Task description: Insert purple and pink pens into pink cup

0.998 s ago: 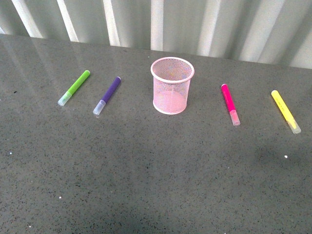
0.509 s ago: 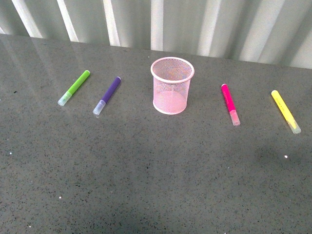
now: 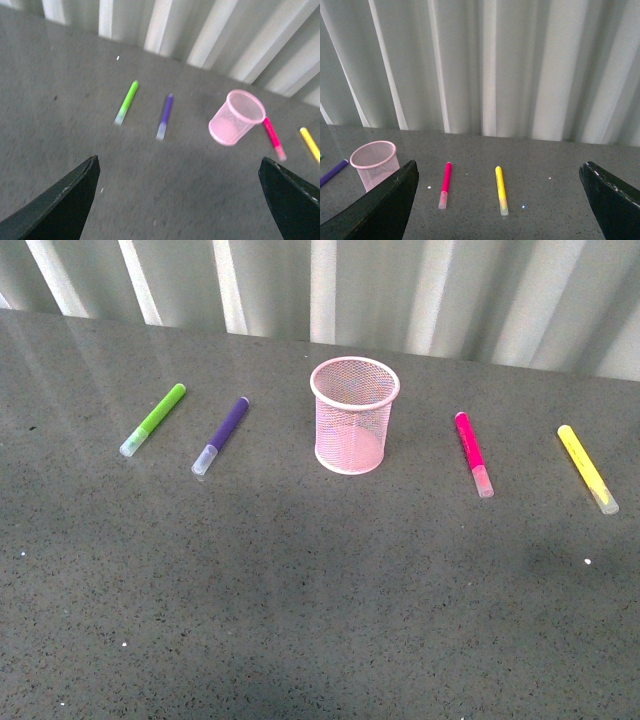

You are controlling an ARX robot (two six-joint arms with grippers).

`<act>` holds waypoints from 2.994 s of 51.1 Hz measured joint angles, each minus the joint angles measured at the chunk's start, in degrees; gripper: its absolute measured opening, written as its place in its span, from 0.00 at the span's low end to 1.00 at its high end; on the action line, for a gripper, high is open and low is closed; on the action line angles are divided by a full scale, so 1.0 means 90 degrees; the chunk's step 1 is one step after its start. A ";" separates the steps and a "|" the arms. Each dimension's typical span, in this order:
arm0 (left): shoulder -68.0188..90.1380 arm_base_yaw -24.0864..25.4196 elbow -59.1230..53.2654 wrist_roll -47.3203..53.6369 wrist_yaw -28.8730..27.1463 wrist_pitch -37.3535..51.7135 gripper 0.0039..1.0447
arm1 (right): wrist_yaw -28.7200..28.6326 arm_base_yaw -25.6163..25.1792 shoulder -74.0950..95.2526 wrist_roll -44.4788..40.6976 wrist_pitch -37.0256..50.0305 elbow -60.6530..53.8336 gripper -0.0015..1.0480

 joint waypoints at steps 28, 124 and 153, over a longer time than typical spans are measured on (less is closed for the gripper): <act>0.8303 -0.0347 0.6460 0.0729 -0.0512 -0.1200 0.94 | 0.0000 0.0000 -0.0002 0.0000 0.0000 0.0000 0.93; 1.2228 -0.1275 1.0229 0.1783 -0.0491 -0.2688 0.94 | 0.0000 0.0000 -0.0002 0.0000 0.0000 0.0000 0.93; 1.2558 -0.1438 1.0302 0.1957 -0.0559 -0.2511 0.55 | 0.0000 0.0000 -0.0002 0.0000 0.0000 0.0000 0.93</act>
